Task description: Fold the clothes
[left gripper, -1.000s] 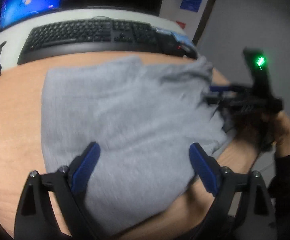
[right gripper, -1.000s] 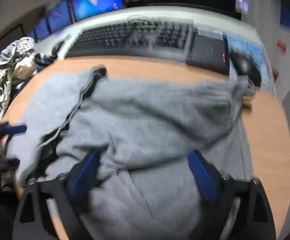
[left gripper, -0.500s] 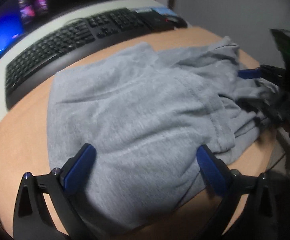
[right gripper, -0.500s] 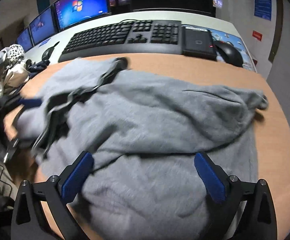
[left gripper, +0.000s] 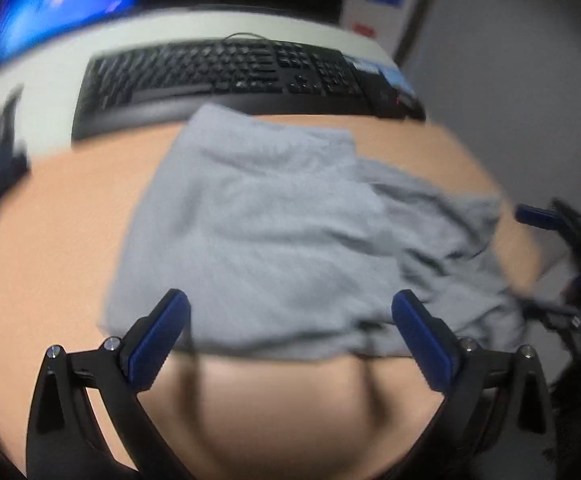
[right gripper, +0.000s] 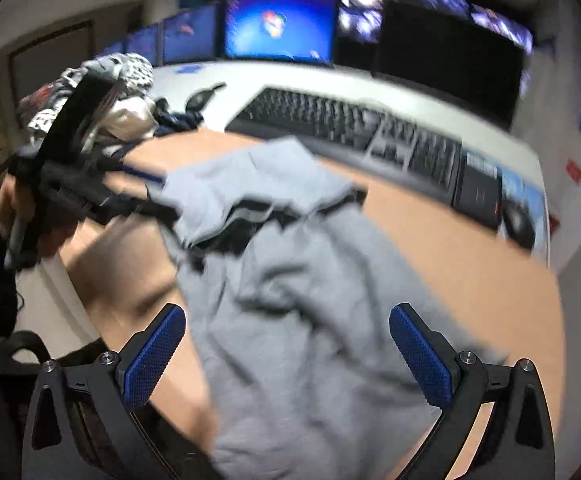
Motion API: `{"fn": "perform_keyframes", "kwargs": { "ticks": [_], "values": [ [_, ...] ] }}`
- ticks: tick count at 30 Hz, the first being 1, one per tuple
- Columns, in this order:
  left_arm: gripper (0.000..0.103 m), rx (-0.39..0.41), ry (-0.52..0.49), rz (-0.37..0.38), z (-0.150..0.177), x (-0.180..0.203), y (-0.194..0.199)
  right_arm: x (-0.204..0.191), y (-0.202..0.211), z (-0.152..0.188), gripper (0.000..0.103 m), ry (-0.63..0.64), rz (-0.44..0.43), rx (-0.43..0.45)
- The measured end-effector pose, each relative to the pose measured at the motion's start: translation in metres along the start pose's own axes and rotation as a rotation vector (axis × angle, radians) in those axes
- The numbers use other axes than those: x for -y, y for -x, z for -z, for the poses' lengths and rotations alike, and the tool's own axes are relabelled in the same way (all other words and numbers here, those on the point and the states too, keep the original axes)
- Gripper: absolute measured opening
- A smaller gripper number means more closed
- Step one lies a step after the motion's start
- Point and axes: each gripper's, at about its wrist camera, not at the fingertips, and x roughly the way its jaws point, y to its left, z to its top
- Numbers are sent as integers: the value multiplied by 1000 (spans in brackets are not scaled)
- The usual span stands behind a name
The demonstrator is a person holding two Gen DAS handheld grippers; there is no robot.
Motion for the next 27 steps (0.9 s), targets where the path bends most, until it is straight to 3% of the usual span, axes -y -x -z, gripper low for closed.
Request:
{"fn": "perform_keyframes", "kwargs": {
  "ticks": [3,5,9,10,17,20,22,24,27],
  "values": [
    [102,20,92,14,9,3,-15,20,-16,-13,102,71,15,19],
    [102,37,94,-37,16,9,-26,40,-37,-18,102,45,4,-6],
    [103,27,-92,-228,23,40,-45,81,-91,4,103,-195,-90,-152],
    [103,22,-116,-238,22,41,-48,82,-95,12,103,-222,-85,-151],
    [103,-141,-188,-142,-19,-11,-53,12,-75,32,103,-138,48,-126],
    [103,-215,-164,-157,-42,-45,-57,-21,-73,33,103,-155,48,-124],
    [103,-265,-153,-155,-56,-66,-59,-44,-76,27,103,-166,14,-112],
    [103,-308,-90,-202,-67,-85,-57,-56,-76,21,103,-145,-48,-114],
    [101,-239,-85,-256,-70,-88,-30,-64,-66,9,103,-113,-137,-91]
  ]
}}
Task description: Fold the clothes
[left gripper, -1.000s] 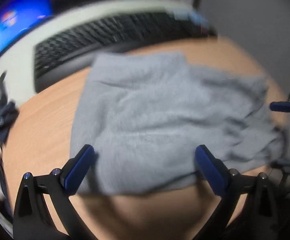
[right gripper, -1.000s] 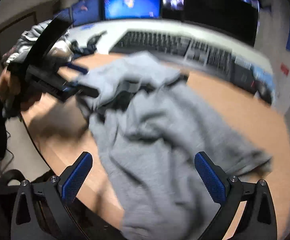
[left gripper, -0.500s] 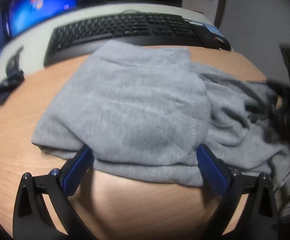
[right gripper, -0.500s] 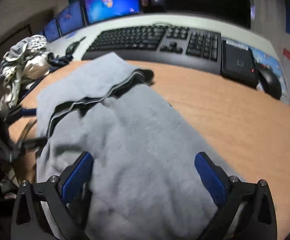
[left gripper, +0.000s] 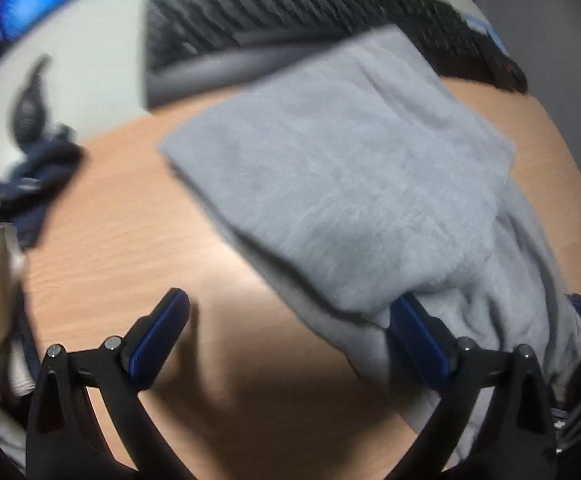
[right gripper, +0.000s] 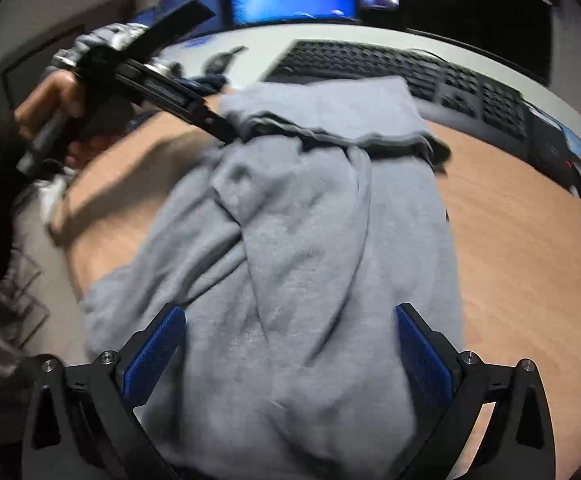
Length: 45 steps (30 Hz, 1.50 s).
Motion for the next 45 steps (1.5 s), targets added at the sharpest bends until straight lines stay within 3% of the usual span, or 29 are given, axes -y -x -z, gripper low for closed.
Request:
{"fn": "perform_keyframes", "kwargs": {
  "ticks": [3,5,10,12,14,15,16,18,20,22,24,28,32,33,36,39,41,42,45],
  "values": [
    [101,114,-25,1,18,7,40,11,32,-23,103,60,-62,76],
    [101,192,-20,-42,21,14,60,24,44,-42,103,112,-60,131],
    [102,278,32,4,5,35,57,47,21,-97,103,306,-140,184],
    [102,267,-41,-61,-5,55,35,50,-6,-113,103,313,-189,146],
    [98,241,-154,-237,-7,73,6,49,-30,-120,103,328,-262,83],
    [96,200,-179,-278,-7,76,-8,47,-41,-121,103,330,-292,59],
    [97,173,-180,-263,-7,72,-16,45,-52,-121,103,332,-315,31],
    [103,158,-135,-192,-12,58,-21,43,-79,-115,103,318,-271,-86],
    [103,134,-118,-113,-17,46,-27,41,-101,-102,103,305,-207,-186],
    [103,105,-108,-39,-22,35,-33,34,-99,-88,103,325,-154,-140],
    [103,72,-86,7,-28,27,-39,33,-96,-82,103,254,-98,-129],
    [103,74,-169,-51,-33,45,-37,30,-91,-68,103,114,5,-77],
    [101,114,-236,-146,-28,60,-25,23,-85,-63,103,73,18,-52],
    [99,136,-226,-156,-21,63,-16,24,-79,-63,103,77,7,-42],
    [99,218,-113,-59,13,64,22,26,-39,-58,103,112,-53,39],
    [103,278,103,129,61,56,48,19,-9,-44,103,211,-141,69],
    [103,289,206,204,97,60,49,14,1,-33,103,275,-182,72],
    [103,295,247,220,113,63,47,13,4,-27,103,298,-197,68],
    [102,291,303,141,143,79,35,13,-9,-12,103,301,-217,-9]
  ]
}}
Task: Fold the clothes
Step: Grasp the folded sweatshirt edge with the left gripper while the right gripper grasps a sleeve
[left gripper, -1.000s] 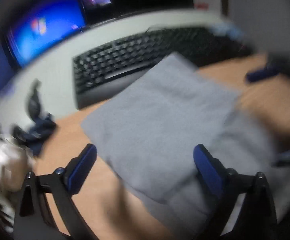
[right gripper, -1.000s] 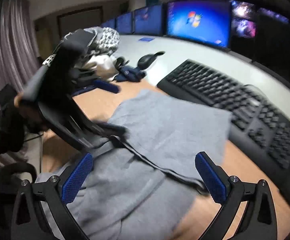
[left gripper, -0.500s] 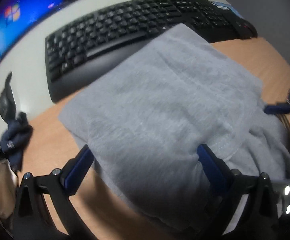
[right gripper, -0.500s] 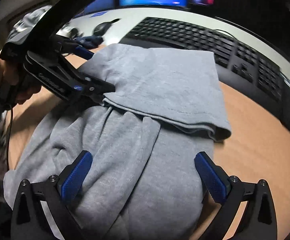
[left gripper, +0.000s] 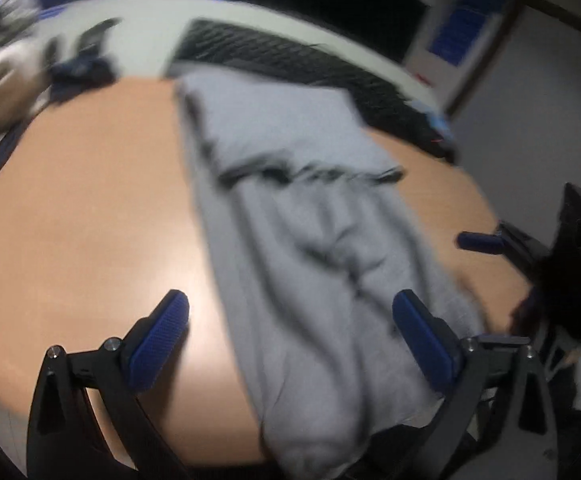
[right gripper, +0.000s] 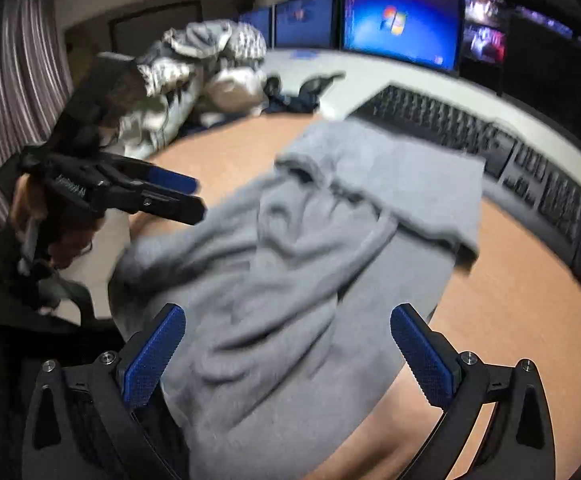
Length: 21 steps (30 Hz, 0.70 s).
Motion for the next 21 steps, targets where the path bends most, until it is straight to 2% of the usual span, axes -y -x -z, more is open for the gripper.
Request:
{"fn": "perform_keyframes", "kwargs": {
  "ticks": [3,4,5,6,8,11,13,18,20,21],
  "values": [
    [101,30,-108,-156,18,22,-8,5,-20,9,103,-81,17,-56],
    [102,24,-168,-215,22,31,-13,3,-20,10,103,-76,32,-35],
    [103,39,-223,-258,25,38,-16,-1,-21,11,103,-77,56,-33],
    [103,57,-236,-270,26,40,-16,-7,-23,12,103,-62,91,-39],
    [103,28,-210,-241,22,35,-19,-20,-25,15,103,-53,140,-35],
    [103,30,-236,-225,13,29,-22,-35,-27,18,103,-66,180,-30],
    [103,21,-232,-233,7,25,-25,-45,-23,19,103,-74,189,-25],
    [103,-20,-252,-207,-6,10,-30,-39,-4,36,103,-84,197,-27],
    [95,-28,-240,-132,-5,12,-22,-34,6,45,103,-91,161,-27],
    [94,-21,-226,-73,-1,14,-13,-32,14,48,103,-122,110,-5]
  ]
}}
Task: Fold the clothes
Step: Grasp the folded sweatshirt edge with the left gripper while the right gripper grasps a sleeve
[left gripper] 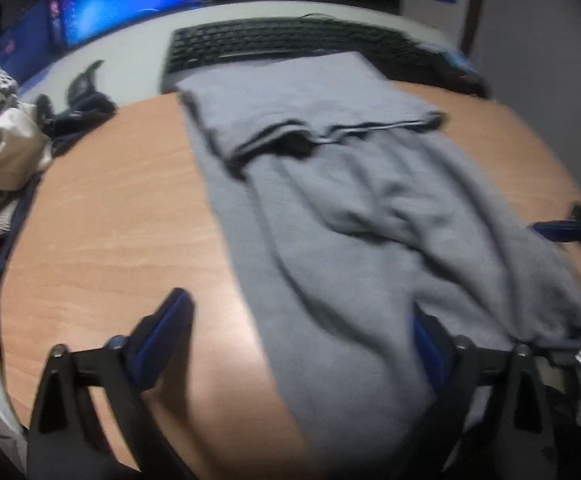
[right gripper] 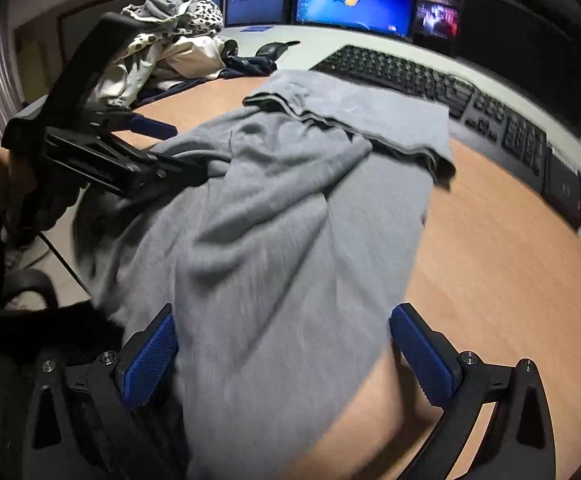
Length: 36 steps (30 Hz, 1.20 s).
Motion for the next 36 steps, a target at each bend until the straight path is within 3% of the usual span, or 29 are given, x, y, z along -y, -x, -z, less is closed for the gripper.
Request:
{"fn": "perform_keyframes", "kwargs": {
  "ticks": [2,4,9,11,17,21,24,28,31,35,36],
  "values": [
    [95,49,30,110,12,5,24,7,18,7,103,-56,-109,61],
    [100,113,22,130,29,13,52,1,35,13,103,-28,-136,113],
    [102,148,-113,83,68,40,71,-37,42,34,103,240,-25,112],
    [100,163,-143,60,70,48,69,-43,43,35,103,258,-15,111],
    [100,105,-297,107,94,64,60,-45,48,46,103,306,64,97],
    [99,10,-183,190,109,54,49,-44,38,50,103,281,105,86],
    [95,-8,-193,218,123,56,51,-47,36,53,103,278,122,94],
    [92,-19,-191,159,136,55,48,-52,35,53,103,278,136,110],
    [90,-31,-103,129,139,38,38,-54,32,53,103,281,144,113],
    [89,18,10,133,133,26,24,-51,24,51,103,248,146,101],
    [88,25,9,145,131,29,21,-49,22,50,98,231,144,95]
  ]
}}
